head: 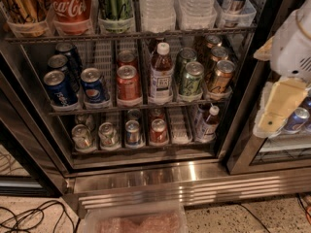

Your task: Pick 7up can from bottom shelf of fridge

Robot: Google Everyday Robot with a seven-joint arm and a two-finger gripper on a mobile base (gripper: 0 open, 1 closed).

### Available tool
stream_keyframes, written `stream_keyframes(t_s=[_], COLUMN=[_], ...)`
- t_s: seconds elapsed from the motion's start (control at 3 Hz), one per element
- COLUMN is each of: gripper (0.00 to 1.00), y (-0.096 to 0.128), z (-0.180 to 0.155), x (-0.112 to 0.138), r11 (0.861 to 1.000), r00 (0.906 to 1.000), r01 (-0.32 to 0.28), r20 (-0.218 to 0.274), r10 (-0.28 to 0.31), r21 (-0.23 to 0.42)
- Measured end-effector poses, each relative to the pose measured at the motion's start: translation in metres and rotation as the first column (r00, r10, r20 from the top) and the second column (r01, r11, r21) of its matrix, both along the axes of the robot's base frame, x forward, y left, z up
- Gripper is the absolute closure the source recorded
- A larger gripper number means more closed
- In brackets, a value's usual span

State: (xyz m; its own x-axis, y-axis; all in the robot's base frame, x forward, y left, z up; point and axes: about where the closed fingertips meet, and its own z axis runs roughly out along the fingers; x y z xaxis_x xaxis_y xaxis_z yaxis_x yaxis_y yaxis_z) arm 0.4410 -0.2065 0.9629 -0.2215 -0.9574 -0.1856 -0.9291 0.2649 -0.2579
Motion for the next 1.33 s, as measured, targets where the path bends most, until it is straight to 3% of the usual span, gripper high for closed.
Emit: stream_keyframes(t_s=[0.33,0.67,1.0,1.33], gripper=[0.19,0.42,0.65,0.88], y=[0.027,0.061,0.104,0.147], z=[-0.027,-0.068,-0.11,-0.14], x=[0.006,0.008,0.003,-0.002], r11=[0.995,0.957,0.868,0.78], r00=[0.9992,0.9858,0.9282,0.8311], r01=[-0.034,-0.162,-0.362,-0.547], r20=[0.015,0.004,-0.045,-0.086], r10=[0.036,0.168,0.369,0.549], r21=[-0.091,-0.243,-0.341,-0.304])
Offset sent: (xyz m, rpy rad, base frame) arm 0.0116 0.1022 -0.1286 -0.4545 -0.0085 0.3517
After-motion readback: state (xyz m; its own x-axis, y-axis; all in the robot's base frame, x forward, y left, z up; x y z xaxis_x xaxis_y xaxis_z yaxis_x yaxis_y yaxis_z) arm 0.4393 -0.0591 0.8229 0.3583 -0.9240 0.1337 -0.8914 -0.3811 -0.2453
